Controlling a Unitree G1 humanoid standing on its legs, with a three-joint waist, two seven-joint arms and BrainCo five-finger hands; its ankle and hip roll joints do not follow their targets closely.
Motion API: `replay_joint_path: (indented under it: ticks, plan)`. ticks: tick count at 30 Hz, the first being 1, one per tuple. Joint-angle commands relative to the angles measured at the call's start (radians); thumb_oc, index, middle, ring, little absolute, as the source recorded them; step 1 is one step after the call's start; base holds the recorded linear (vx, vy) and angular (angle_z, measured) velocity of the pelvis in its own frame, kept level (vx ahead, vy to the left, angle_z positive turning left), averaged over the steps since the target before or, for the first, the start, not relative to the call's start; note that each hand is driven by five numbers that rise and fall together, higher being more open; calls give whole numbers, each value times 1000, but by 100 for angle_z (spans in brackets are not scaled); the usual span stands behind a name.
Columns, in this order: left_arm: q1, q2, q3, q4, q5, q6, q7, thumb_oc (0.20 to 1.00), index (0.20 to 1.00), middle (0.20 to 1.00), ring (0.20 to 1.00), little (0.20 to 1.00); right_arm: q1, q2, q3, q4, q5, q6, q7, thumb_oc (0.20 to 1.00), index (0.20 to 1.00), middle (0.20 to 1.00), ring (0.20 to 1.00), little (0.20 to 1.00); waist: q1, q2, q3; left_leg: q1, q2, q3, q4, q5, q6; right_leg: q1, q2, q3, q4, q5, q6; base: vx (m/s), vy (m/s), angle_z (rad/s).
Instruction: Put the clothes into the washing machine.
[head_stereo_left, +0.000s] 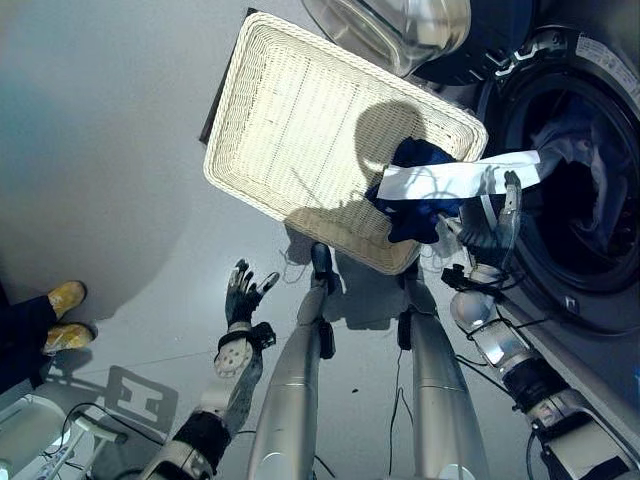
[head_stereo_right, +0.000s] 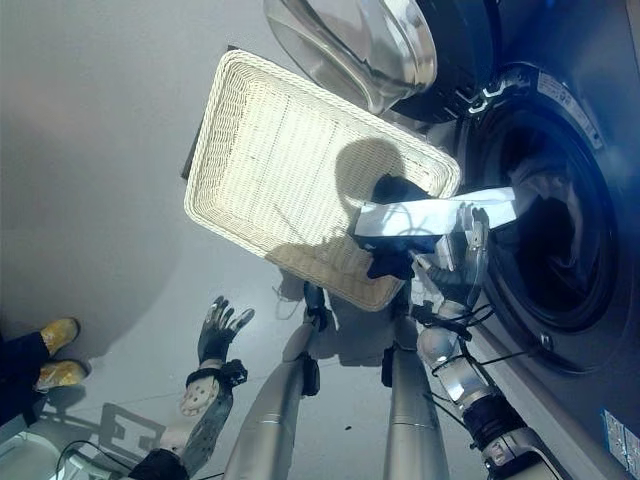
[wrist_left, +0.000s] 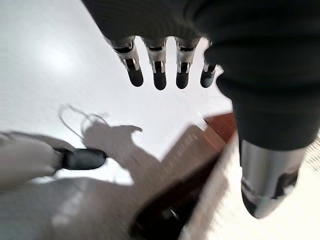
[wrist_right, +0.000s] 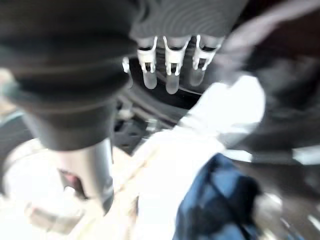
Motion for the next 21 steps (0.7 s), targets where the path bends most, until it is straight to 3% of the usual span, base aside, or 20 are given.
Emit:
replay_joint_path:
  ticks: [1, 5, 10, 14, 15, 21]
  plan:
    - [65, 25, 51, 51, -38, 19, -41, 1000, 1000, 1000, 1000, 1000, 58, -20, -13, -76, -127, 32, -28, 1000, 1000, 1000, 1000, 1000, -9, -16, -20, 4, -84, 17, -22, -16, 10, 29, 60, -52, -13, -19, 47, -48, -10, 17]
    - [52, 28, 74, 130, -45, 46, -69, 1000, 1000, 1000, 1000, 1000, 33, -58, 11, -87, -216, 88, -37, 1000, 1000, 1000, 1000, 1000, -3, -26, -20, 6, -84, 6, -25, -15, 12, 29, 57, -56, -11, -20, 52, -33, 2, 13]
    - [33, 38, 85, 200, -56, 54, -108, 1000, 1000, 1000, 1000, 1000, -19, -101, 27, -94, -199, 133, -8, 1000, 1000, 1000, 1000, 1000, 7, -30, -20, 4, -82, -1, -28, -13, 12, 27, 54, -64, -3, -26, 56, -25, -1, 12]
    - [6, 44, 84, 232, -64, 60, -127, 1000, 1000, 1000, 1000, 1000, -82, -125, 75, -41, -124, 248, 141, 1000, 1000, 1000, 1000, 1000, 21, -33, -20, 9, -83, -7, -39, -8, 10, 30, 51, -74, -5, -26, 58, -21, 0, 7]
    - [-5, 49, 78, 235, -63, 60, -129, 1000, 1000, 1000, 1000, 1000, -110, -136, 106, -6, -73, 277, 221, 1000, 1000, 1000, 1000, 1000, 29, -34, -20, 5, -84, -11, -42, -5, 10, 31, 48, -81, -10, -25, 57, -20, -13, 8]
    - [-43, 70, 47, 249, -58, 66, -138, 1000, 1000, 1000, 1000, 1000, -234, -162, 192, 126, -65, 341, 325, 1000, 1000, 1000, 1000, 1000, 55, -33, -20, -3, -85, -22, -39, -2, 8, 28, 43, -102, -2, -30, 55, -1, -12, 5]
